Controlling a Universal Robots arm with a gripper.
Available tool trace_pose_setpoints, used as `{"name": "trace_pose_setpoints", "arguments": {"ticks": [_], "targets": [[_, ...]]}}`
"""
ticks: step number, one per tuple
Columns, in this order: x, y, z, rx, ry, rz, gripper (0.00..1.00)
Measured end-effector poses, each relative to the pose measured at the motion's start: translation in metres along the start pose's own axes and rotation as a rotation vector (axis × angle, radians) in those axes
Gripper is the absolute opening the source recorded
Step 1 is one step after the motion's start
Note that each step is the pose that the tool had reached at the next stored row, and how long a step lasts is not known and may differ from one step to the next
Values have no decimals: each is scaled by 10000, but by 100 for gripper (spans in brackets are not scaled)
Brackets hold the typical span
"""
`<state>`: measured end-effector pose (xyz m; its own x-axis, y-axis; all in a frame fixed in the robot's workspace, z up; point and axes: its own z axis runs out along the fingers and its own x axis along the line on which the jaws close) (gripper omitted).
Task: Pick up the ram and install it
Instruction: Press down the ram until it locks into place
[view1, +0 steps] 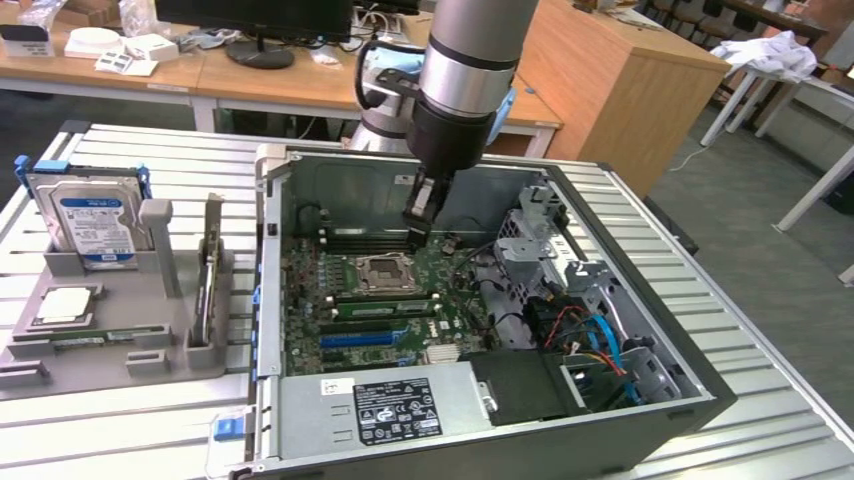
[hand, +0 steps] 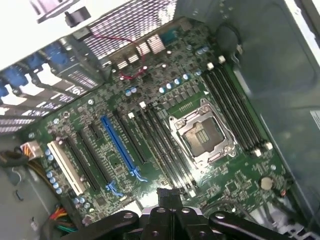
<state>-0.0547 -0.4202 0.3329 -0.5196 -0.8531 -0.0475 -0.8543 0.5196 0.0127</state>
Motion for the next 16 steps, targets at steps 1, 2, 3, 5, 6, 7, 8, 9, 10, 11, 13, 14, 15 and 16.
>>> {"name": "trace_pose_setpoints", "arguments": {"ticks": [1, 2, 3, 5, 6, 7, 8, 9, 10, 11, 13, 14, 15, 16], "targets": [[0, 0, 0, 8, -2, 157, 11], [0, 0, 0, 14, -3, 302, 11], [0, 0, 0, 21, -4, 446, 11], [0, 0, 0, 35, -8, 735, 11], [0, 0, -1, 42, -10, 883, 11], [0, 0, 0, 50, -12, 1042, 11], [0, 0, 0, 57, -14, 1196, 11], [0, 0, 0, 64, -16, 1350, 11], [0, 0, 0, 72, -18, 1505, 11], [0, 0, 0, 79, -20, 1652, 11], [0, 0, 1, 93, -25, 1953, 11], [0, 0, 1, 100, -26, 2101, 11], [0, 0, 1, 107, -28, 2250, 11], [0, 0, 1, 114, -30, 2394, 11]]}}
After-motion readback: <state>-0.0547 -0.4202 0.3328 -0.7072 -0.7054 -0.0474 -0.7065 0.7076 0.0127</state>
